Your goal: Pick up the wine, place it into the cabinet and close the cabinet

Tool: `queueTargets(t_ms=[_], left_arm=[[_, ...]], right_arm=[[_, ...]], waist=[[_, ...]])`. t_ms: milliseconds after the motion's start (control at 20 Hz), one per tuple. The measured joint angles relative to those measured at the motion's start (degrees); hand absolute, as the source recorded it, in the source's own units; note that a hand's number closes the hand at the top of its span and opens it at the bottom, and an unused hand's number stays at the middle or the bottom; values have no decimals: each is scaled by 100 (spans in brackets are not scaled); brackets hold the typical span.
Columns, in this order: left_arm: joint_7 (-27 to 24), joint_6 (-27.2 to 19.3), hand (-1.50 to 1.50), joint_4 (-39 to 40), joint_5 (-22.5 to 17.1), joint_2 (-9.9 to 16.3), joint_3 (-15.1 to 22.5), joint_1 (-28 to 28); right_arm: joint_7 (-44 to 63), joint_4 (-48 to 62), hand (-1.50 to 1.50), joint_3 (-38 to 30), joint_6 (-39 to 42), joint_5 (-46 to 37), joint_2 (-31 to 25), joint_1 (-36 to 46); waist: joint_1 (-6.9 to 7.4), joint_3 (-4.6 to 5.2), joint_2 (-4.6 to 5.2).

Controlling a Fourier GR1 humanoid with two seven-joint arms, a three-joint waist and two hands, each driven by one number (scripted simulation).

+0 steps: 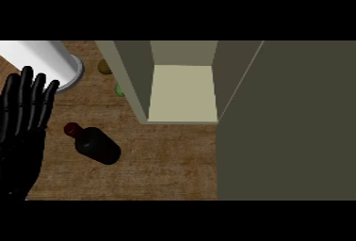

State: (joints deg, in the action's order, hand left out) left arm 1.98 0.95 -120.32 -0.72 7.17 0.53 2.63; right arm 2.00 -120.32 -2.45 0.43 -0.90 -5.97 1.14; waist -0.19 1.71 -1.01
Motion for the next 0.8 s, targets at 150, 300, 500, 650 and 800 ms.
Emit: queueTargets(t_ms=[150,300,500,650,800], left_arm=[[-204,343,-150,149,-372,119,-102,68],[-449,920,-150,533,-861,377,-212,376],[231,1272,-150,995,-1971,222,-65,499],[744,1423,-150,1108,-2708,260,-130,614],[1133,1471,-150,1344,-3216,387,-328,945]], right_arm=[[-37,-250,-150,18,53,19,0,-231],[-242,-392,-150,20,106,81,53,-472],[148,-445,-150,493,555,559,54,-722],[363,-690,-150,653,753,802,8,-977],[726,-1090,-150,755,792,947,-16,-1187]], waist=[[-21,-88,50],[-71,-131,82],[-120,-152,113],[-85,-162,102],[-62,-166,98]])
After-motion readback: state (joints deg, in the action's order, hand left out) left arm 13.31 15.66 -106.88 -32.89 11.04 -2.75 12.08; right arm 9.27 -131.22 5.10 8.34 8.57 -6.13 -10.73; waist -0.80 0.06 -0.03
